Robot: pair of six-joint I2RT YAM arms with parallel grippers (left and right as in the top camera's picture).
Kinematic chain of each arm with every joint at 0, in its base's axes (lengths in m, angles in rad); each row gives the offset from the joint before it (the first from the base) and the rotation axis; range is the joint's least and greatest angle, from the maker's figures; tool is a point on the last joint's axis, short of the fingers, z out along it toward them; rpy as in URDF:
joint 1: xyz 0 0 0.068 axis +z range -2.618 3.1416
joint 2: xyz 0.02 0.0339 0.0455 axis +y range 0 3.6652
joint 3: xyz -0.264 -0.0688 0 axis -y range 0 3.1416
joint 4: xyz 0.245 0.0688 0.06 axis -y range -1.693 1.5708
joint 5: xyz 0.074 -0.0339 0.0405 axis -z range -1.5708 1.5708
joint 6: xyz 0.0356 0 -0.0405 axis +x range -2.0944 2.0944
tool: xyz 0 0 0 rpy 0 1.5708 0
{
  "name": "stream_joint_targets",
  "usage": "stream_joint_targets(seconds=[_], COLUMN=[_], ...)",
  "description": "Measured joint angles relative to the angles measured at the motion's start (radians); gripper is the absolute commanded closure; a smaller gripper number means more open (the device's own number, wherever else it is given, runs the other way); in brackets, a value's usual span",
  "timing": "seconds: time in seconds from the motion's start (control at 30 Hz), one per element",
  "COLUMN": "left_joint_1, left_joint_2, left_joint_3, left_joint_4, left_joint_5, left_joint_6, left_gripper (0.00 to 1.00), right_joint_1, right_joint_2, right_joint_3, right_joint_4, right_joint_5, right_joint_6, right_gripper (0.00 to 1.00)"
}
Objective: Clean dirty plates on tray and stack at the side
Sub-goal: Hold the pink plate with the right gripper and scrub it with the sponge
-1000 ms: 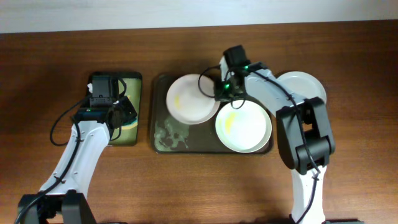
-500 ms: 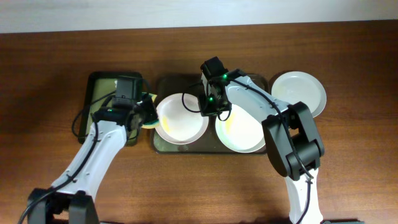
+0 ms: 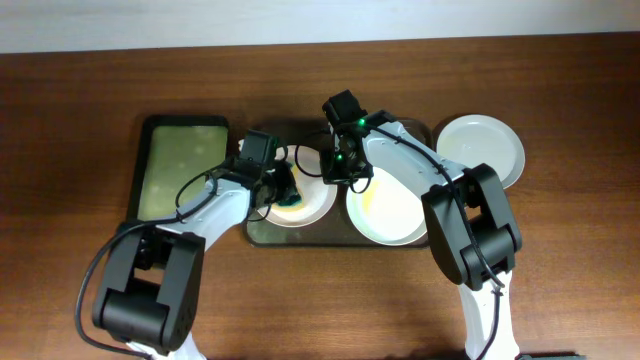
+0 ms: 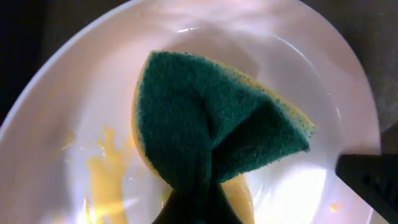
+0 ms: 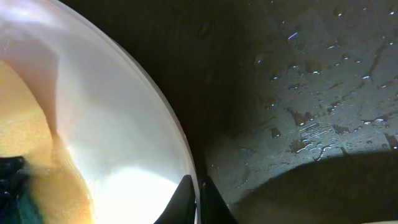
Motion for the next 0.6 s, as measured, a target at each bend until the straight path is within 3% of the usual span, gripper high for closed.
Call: stream_joint_targets(seconds=[0.17, 0.37, 0.53, 0.6], left_joint_1=[-0.026, -0.032, -0.024, -0.001], left_joint_2=[0.005, 0.002, -0.072, -0.120], left_joint_3=[0.020, 0.024, 0.011, 0.008], left_joint_4=[-0.048, -0.089, -0.092, -0.078], left_joint_5=[-0.137, -0.460, -0.555, -0.519], left_joint_6=[0.092, 0.172, 0.186, 0.188], left_gripper=[1.00, 1.00, 1.00, 1.00], right_joint_1=[0.000, 0.009, 0.013, 0.009], right_joint_2=[0.000, 0.000, 0.000, 0.000], right_joint_3=[0.000, 0.000, 0.000, 0.002], right_joint_4=[0.000, 0.012, 0.008, 0.006], right_joint_5=[0.001, -0.004, 0.005, 0.019], right_joint_6=[0.000, 0.001, 0.004, 0.004], right_gripper=[0.96, 0.96, 0.96, 0.96])
